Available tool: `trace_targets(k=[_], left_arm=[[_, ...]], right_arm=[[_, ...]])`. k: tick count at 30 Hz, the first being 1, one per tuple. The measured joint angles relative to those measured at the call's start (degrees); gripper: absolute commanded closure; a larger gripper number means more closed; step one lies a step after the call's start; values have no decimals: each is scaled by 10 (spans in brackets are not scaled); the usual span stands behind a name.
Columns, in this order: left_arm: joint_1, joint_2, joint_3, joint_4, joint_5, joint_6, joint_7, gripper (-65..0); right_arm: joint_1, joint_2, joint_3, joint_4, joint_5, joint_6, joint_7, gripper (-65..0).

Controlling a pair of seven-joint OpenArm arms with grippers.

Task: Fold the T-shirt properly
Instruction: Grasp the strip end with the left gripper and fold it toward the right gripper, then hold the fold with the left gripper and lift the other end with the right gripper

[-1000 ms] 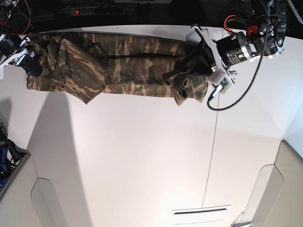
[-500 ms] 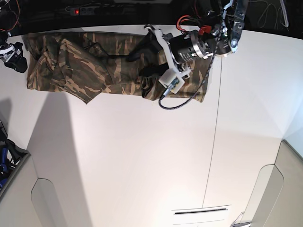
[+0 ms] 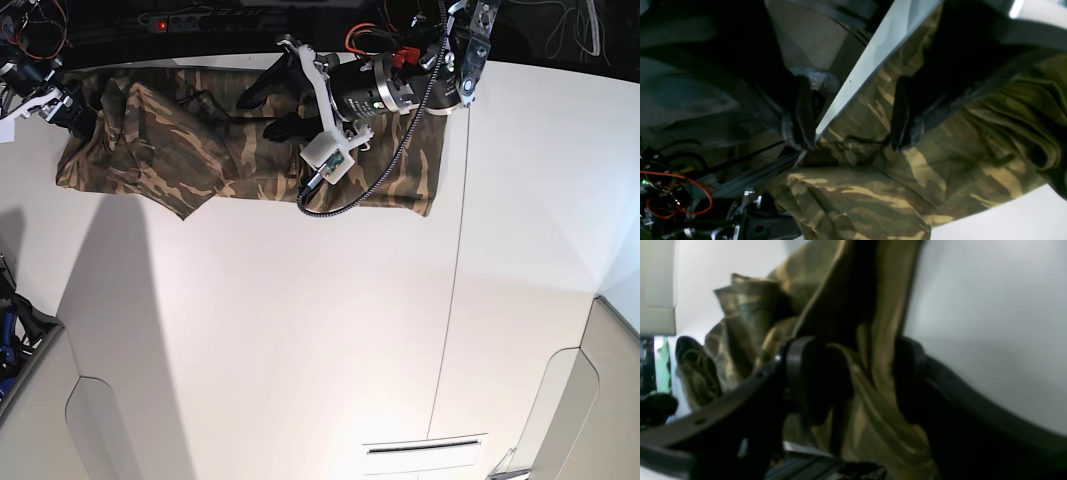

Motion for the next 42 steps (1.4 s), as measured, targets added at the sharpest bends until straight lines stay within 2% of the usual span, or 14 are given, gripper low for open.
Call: trace_targets(k=[5,13,15,19,21,33,37,42], left_arm=[[0,0,0,0,0,0,0,-386],[0,0,0,0,3,0,17,-386],[0,0,0,0,10,0,17,-386],[0,0,0,0,12,0,17,-386],[0,0,0,0,12,0,17,-386],[0,0,0,0,12,0,17,-386],[0,0,0,0,12,0,17,-386],[0,0,0,0,16,0,17,-386]], right_arm=[[-1,-1,-3,0,52,0,-40,-347],[-2,0,11,12,76,6,-68,-347],[-2,10,16,13,92,13,-86,-347],[-2,51,24,14,94,15,-84,-347],[-1,59,24,14,95,15,-83,-347],[-2,32,23,14,59,15,-59,-347],[-2,23,19,14,8,15,-15,-347],[-2,12,-5,14,23,14,-27,-347]])
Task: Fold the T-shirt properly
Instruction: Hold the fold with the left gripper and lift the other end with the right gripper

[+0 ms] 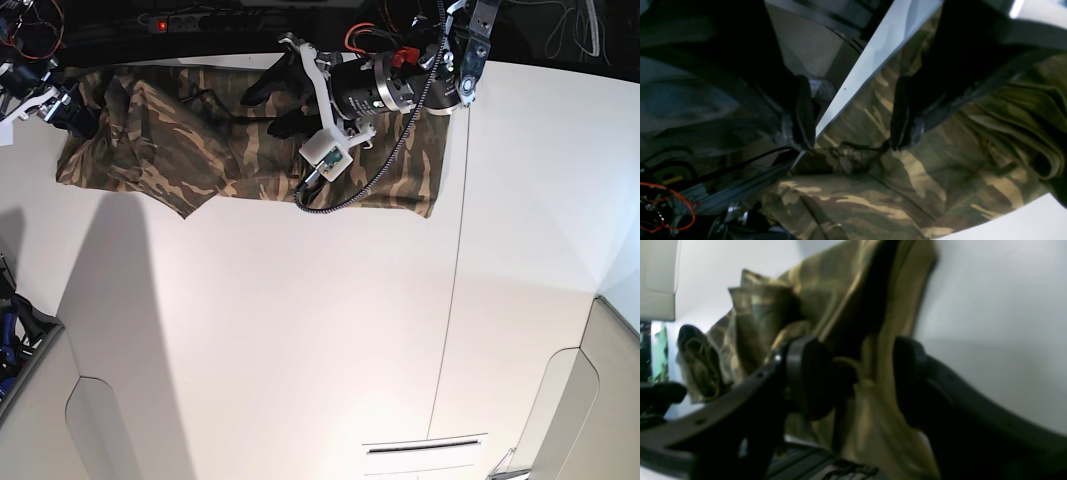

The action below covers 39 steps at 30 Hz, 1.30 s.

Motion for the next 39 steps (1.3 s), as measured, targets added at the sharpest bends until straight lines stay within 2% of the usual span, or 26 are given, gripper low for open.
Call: trace_targets(k=[3,8,18,20,22,24,25,34,36,39], left_arm=[[0,0,0,0,0,0,0,-386],[0,0,0,0,0,0,0,-386],[0,0,0,0,9,0,0,-386],[0,0,0,0,10,0,0,-386],[0,0,0,0,9,0,0,-386],[0,0,0,0,9,0,-1,-386],[0,0,0,0,9,0,-2,-386],[0,0,-1,0,9,0,-2,-386],[0,0,-1,0,6,-2,-2,-386],[0,0,-1,16,5,-4,0,-385]], right_arm=[[0,-5,-10,0,22,0,-5,-347],[0,-4,-31,0,23,0,-5,-347],[6,-14,-114,0,30,0,3,-344],[10,-24,-118,0,20,0,10,-299],[16,-27,-121,0,6,-2,13,-185],[19,-26,-122,0,-7,-4,20,-41],[21,-26,-122,0,-12,-4,21,0],[46,-21,-121,0,-33,-4,23,0],[48,-11,-112,0,-34,-4,22,0],[50,21,-90,0,-35,-4,21,0]])
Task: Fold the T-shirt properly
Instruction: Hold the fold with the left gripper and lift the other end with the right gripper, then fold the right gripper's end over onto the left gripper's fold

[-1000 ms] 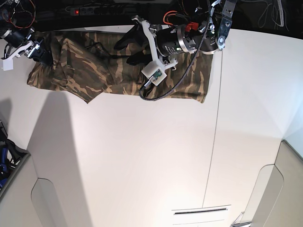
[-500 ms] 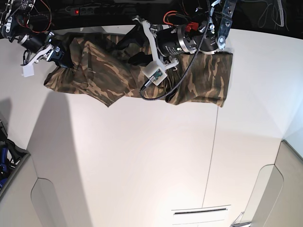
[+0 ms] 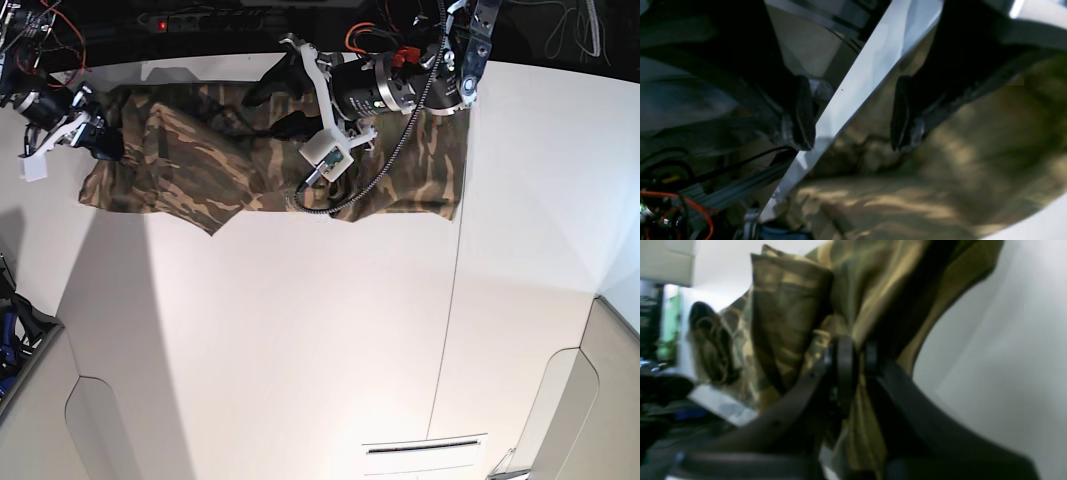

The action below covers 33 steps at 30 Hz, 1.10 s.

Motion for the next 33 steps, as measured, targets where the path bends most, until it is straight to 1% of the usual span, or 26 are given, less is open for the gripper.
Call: trace_targets(k=[4,6,9,12,14,16,19,22,24,25,27,28,31,33], left_arm=[[0,1,-21,34,-5,0,-2,-385],[0,0,-38,37,-5,0,9,-386],[0,0,-64,37,-2,0,36,-386],[3,0,-86,34,-1,0,37,-386],[3,1,-93,26,-2,-1,36,-386],[3,1,-96,10,2,-2,37,-386],[3,1,-96,-33,5,-2,22,-386],[2,1,-96,-92,8,-2,-7,-386],[2,1,-96,-129,7,-2,-27,-386],[2,1,-96,-141,-5,-3,-44,-386],[0,2,-96,-158,-7,-5,-48,-386],[0,4,-96,-162,-9,-6,-50,-386],[-3,4,-96,-166,-10,-7,-52,-386],[-6,5,-96,-166,-10,-7,-52,-386]], right_arm=[[0,53,37,0,-2,0,-1,0],[0,82,48,0,-1,-1,-1,0],[0,134,49,0,1,-2,-10,0],[0,191,49,0,31,-2,-11,0],[13,223,51,0,47,-2,-36,0],[34,239,52,10,71,-2,-73,0],[47,234,50,65,98,-1,-91,0],[43,207,49,153,96,-1,-99,0],[41,173,49,217,93,-1,-101,0],[41,154,48,248,90,-1,-101,0],[40,116,43,307,87,-1,-101,0],[34,103,36,333,87,-3,-99,0],[5,63,0,395,78,-3,-99,0],[-12,36,-40,415,63,-2,-99,0]])
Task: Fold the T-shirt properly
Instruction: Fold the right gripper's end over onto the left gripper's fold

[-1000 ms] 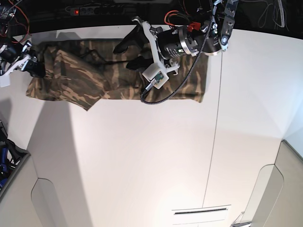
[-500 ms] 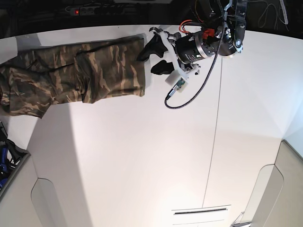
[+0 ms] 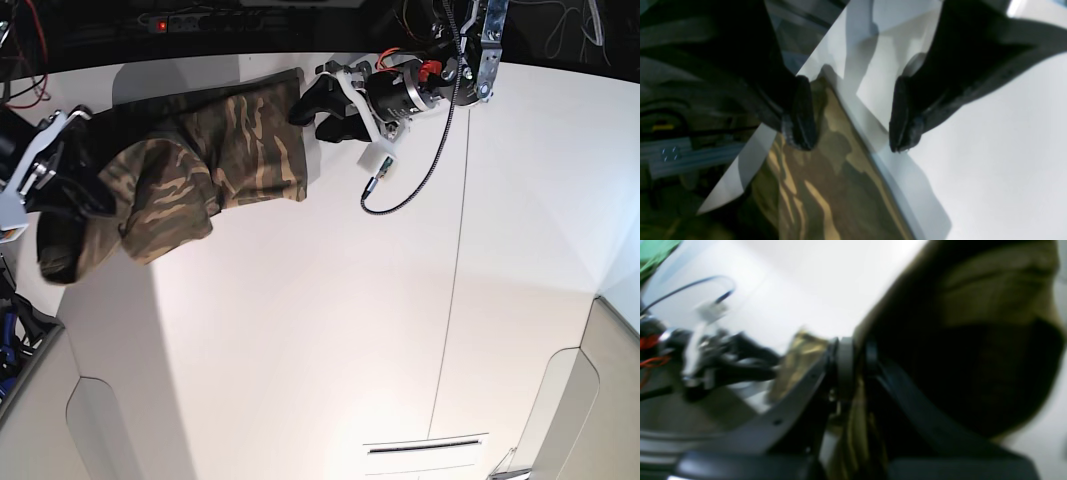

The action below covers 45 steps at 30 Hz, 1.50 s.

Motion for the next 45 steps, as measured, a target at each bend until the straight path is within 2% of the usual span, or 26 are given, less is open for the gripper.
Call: trace_targets(k=[4,7,10,12,14,19,23,25,26,28,30,31,35,37,38,42,45], left_arm=[[-12,-1,0,-1,6,1,2,-386],[-14,-1,0,-1,5,1,2,-386],[-13,-1,0,-1,3,1,2,-386],[-13,-1,0,-1,-8,1,5,-386],[-13,-2,0,-1,-15,2,12,-386],[-13,0,-14,11,-23,2,48,-385],[-10,-3,-50,43,-16,-4,73,-385],[-6,-3,-73,68,-45,-17,87,-377],[-5,-3,-83,85,-59,-21,96,-349],[0,-2,-105,119,-79,-24,96,-258],[7,-2,-123,156,-86,-32,98,-180],[11,-3,-127,174,-93,-42,101,-168],[25,-2,-115,221,-139,-49,120,-150],[25,-2,-95,223,-145,-49,120,-107],[25,-2,-80,223,-143,-49,120,-87],[25,-3,2,223,-114,-49,118,-83],[21,-3,59,210,-69,-52,73,-84]], right_arm=[[-19,-49,-93,1,-72,-6,37,0],[-26,-67,-169,-21,-98,-7,52,-11],[-25,-80,-251,-54,-129,-8,75,-228],[-25,-80,-299,-74,-165,-8,101,-293],[-25,-80,-328,-85,-194,-8,115,-295],[-25,-80,-358,-76,-177,-8,122,-295],[-25,-80,-350,-34,-184,-9,122,-295],[-24,-80,-333,-9,-196,-9,120,-293],[-22,-80,-321,2,-203,-10,118,-279],[-10,-80,-289,17,-214,-13,119,-184],[6,-80,-245,23,-222,-15,121,-22],[14,-80,-221,22,-226,-17,120,0],[44,-80,-138,21,-228,-16,127,0],[57,-80,-108,17,-237,-14,141,0],[61,-80,-97,12,-247,-15,155,0],[61,-80,-81,-30,-271,-14,192,0],[65,-81,-83,-83,-273,-14,205,0]])
